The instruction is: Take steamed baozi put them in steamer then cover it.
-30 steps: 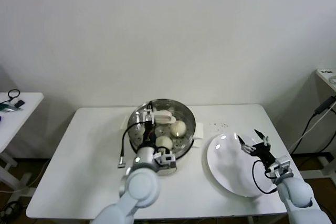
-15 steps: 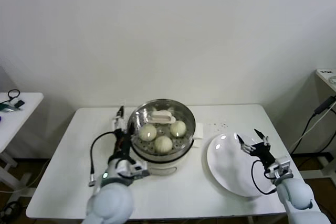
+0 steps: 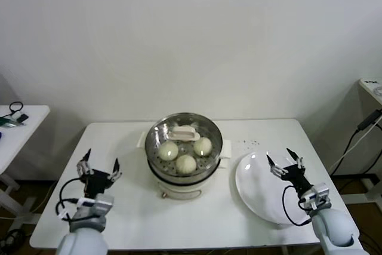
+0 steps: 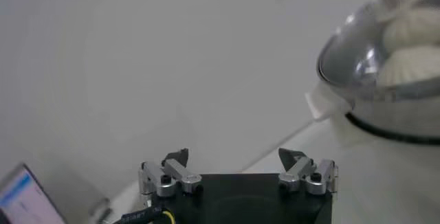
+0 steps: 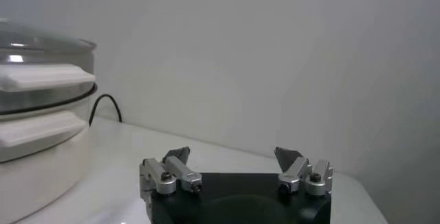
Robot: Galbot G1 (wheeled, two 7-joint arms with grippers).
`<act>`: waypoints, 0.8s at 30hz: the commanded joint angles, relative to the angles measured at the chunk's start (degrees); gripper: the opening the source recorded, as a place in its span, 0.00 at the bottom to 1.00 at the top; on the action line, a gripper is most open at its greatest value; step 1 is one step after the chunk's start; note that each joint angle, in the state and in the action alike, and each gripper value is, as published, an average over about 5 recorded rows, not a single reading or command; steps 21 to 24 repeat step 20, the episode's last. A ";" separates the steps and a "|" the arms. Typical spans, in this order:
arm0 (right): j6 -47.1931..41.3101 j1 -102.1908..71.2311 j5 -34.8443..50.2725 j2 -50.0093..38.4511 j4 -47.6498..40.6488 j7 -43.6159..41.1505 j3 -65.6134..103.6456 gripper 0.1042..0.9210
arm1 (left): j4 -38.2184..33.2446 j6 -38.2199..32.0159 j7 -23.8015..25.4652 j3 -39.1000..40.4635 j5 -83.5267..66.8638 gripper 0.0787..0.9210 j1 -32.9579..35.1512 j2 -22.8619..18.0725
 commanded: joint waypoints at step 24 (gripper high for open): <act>2.98 -1.68 -2.80 1.77 2.31 1.31 -0.74 0.88 | 7.30 -33.41 -0.17 -10.26 -28.74 0.88 7.69 -4.50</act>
